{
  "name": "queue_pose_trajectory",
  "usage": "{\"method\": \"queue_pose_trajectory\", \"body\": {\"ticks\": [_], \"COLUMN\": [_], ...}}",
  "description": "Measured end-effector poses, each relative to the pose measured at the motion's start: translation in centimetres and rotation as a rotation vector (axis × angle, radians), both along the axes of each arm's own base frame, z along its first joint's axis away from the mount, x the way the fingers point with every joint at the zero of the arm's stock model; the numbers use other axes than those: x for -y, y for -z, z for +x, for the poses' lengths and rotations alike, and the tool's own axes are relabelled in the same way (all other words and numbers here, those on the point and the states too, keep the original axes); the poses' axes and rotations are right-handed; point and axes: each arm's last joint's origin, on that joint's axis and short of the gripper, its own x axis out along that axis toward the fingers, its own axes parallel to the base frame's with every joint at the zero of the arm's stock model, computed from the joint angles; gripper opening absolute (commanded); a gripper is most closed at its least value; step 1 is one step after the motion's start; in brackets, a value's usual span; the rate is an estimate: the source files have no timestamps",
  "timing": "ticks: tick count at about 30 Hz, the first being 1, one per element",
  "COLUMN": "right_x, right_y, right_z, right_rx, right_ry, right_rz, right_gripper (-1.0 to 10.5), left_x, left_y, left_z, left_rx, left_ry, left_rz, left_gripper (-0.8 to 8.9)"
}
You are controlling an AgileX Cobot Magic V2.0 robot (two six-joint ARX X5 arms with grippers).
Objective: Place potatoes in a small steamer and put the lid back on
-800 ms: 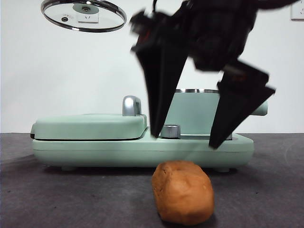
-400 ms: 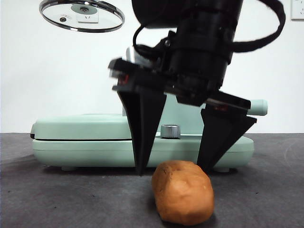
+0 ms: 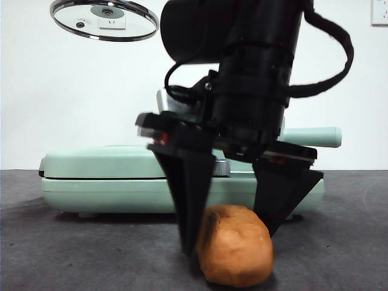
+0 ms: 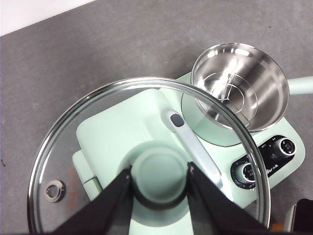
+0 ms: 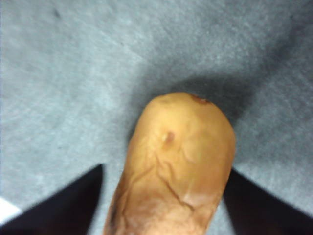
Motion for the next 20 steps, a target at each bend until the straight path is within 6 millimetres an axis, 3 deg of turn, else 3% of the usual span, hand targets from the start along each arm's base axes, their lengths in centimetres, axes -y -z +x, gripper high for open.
{"method": "queue_pose_trajectory", "body": {"ticks": [4,11,14,20], "right_x": [-0.1,0.3,0.2,1.4], "right_y": [0.0,-0.8,-2.9,-9.4], "right_z": [0.0,0.5,1.6,5.4], "right_rx": [0.004,-0.036,-0.042,0.047], "right_ry": [-0.008,-0.008,-0.009,0.019], "right_rz": [0.004,-0.002,0.019,0.089], "right_gripper": [1.5,1.5,1.5,1.5], "left_x": [0.0,-0.1,-0.5,-1.4], "left_y": [0.0,0.0,0.0,0.0], "left_z": [0.0,0.0,0.2,0.5], "left_rx": [0.000,-0.001,-0.002,0.000], "left_ry": [0.000,-0.004,-0.014,-0.045], "left_rz": [0.000,0.000,-0.002,-0.001], "left_gripper": [0.16,0.16,0.16,0.16]}}
